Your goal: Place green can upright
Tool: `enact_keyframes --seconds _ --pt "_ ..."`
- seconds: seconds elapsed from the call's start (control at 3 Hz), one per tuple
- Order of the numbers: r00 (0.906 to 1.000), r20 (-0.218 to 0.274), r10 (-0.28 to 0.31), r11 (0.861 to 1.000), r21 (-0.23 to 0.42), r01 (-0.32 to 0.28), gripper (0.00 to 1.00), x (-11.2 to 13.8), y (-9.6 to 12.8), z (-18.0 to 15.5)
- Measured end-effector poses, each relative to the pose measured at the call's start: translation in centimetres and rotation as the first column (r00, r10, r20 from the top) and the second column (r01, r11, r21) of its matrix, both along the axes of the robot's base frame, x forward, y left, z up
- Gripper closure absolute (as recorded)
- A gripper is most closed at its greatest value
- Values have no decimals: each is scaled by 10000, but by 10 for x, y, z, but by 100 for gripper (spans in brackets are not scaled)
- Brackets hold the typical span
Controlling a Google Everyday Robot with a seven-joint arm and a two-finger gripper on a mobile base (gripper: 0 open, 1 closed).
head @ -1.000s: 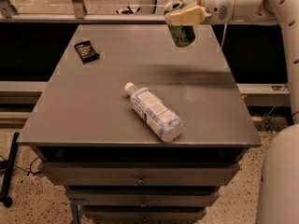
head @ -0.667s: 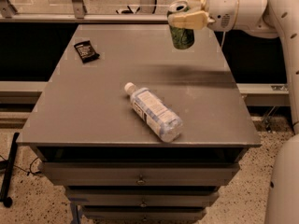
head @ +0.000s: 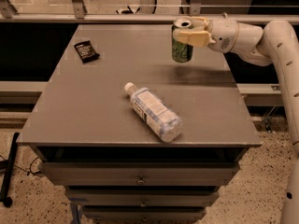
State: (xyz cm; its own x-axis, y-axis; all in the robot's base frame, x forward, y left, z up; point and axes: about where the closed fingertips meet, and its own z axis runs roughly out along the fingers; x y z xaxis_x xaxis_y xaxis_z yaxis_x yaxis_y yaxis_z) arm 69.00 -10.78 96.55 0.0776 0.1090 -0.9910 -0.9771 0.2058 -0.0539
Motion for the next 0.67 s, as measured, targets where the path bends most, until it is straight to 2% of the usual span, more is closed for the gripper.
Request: enact_keyframes --seconds 0.33,0.67 --pt "10000 8 18 9991 425 -18 100 0 -5 -17" --pt "10000 -44 25 9985 539 -23 100 -3 -7 -29"
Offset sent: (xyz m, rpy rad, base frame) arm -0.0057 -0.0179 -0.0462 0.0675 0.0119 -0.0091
